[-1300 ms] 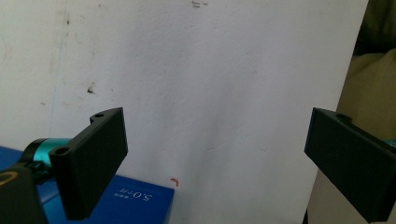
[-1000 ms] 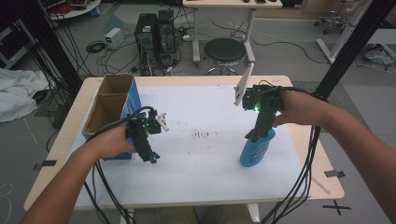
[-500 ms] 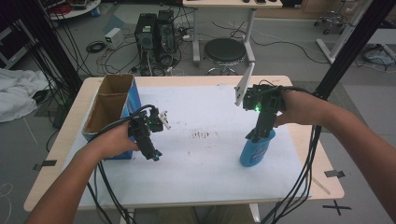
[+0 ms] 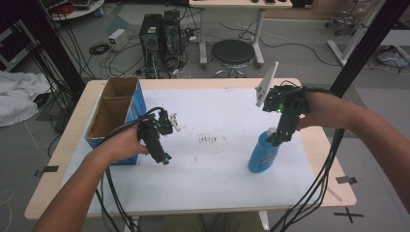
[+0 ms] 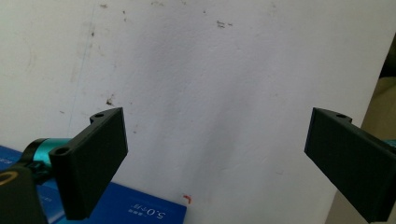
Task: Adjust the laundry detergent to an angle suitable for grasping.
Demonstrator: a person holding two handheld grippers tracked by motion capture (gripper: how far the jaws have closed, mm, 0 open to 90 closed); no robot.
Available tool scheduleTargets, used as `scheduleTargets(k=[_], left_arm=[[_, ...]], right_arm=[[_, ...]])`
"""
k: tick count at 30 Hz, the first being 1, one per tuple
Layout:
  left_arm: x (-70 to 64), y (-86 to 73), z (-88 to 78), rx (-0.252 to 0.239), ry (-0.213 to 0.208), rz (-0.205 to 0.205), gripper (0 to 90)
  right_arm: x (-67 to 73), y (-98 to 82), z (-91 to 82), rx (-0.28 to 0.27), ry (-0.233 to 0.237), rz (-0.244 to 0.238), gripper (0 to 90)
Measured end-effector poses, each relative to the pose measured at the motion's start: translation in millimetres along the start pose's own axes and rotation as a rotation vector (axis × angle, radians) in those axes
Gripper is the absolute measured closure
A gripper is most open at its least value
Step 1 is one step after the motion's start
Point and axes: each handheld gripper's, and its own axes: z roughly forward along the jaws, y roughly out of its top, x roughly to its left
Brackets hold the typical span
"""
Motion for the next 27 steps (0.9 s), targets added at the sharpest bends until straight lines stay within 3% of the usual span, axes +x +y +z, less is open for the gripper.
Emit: scheduleTargets(k=[5,13,19,21,24,27], left_arm=[[3.2,1.6,3.5,-0.015,0.004,-0.018,5.9],[9.3,3.1,12.1,-0.145,0.044,-0.099,5.9],[13.1,2.3,17.5,-0.321,0.091,-0.178,5.9],[14.2,1.0,19.9,-0.385,0.125,-0.212,5.9],[15.4,-1.9,24.1,-0.515,0.153,-0.281,5.9],[15.2,-4.1,25.6,-0.616,0.168,-0.322,5.9]], right_arm=[[-1.2,-12.7,-4.1,0.005,-0.006,0.015,1.0],[-3.6,-31.0,-12.1,-0.016,-0.027,0.044,1.0],[-3.6,-38.6,-13.9,-0.026,-0.034,0.059,1.0],[-3.7,-40.0,-14.7,-0.027,-0.033,0.069,1.0],[-4.6,-40.5,-14.6,-0.031,-0.034,0.071,1.0],[-4.5,-40.1,-14.8,-0.036,-0.037,0.069,1.0]])
